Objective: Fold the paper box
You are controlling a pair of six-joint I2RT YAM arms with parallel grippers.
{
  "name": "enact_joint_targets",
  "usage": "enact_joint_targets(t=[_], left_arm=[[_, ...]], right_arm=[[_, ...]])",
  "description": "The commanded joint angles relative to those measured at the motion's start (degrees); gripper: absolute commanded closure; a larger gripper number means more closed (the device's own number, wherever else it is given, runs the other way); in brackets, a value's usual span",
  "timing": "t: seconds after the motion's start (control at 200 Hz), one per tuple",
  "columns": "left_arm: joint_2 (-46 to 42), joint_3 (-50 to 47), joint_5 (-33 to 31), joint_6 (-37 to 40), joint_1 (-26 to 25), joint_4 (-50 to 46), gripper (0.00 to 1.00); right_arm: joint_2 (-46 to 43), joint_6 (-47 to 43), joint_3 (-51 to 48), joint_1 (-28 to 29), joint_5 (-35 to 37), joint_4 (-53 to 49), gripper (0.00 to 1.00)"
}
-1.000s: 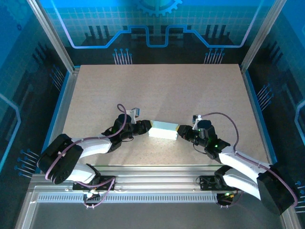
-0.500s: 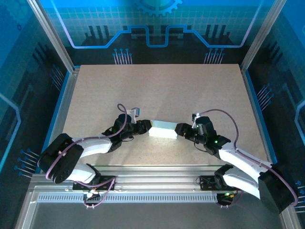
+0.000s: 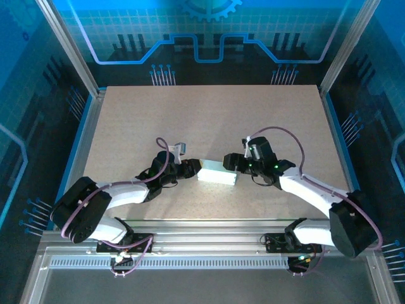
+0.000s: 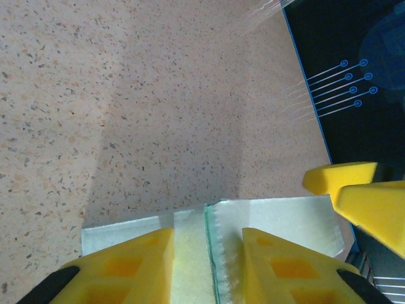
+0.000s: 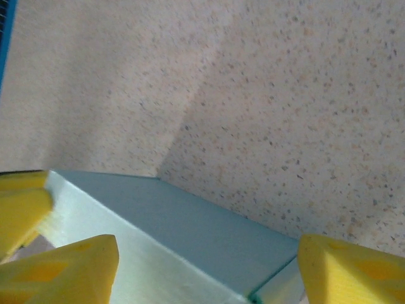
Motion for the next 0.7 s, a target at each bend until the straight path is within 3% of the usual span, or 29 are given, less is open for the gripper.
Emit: enact_joint_targets(t=[0.0,0.17,0.435,0.57,0.695], left_arm=[[5.22,-4.79,0.3,1.39,-0.17,-14.28,0.71],[7.84,-6.25,2.04,1.17,-0.06,-9.14,0.82],[8.4,-6.7,2.89,1.18,0.25,-7.56,0.84],[6.02,-5.09,1.5,2.79,0.26,-13.29,0.79],[4.25,-3.53,0.28,4.43,0.21,-17.63,0.79]], right_arm=[[2.76,-0.72,-1.77,0.94,-1.32,1.14,0.28],[6.09,1.37,-5.06,1.67,-0.77,5.66,0.35],[4.92,-1.0,-2.63,2.13,-0.1,3.24,0.39],[2.17,-7.29,0.33,2.15,0.73,-0.03,0.29],[-0.2,-24.67,8.13,2.23,1.53,-9.54,0.18]])
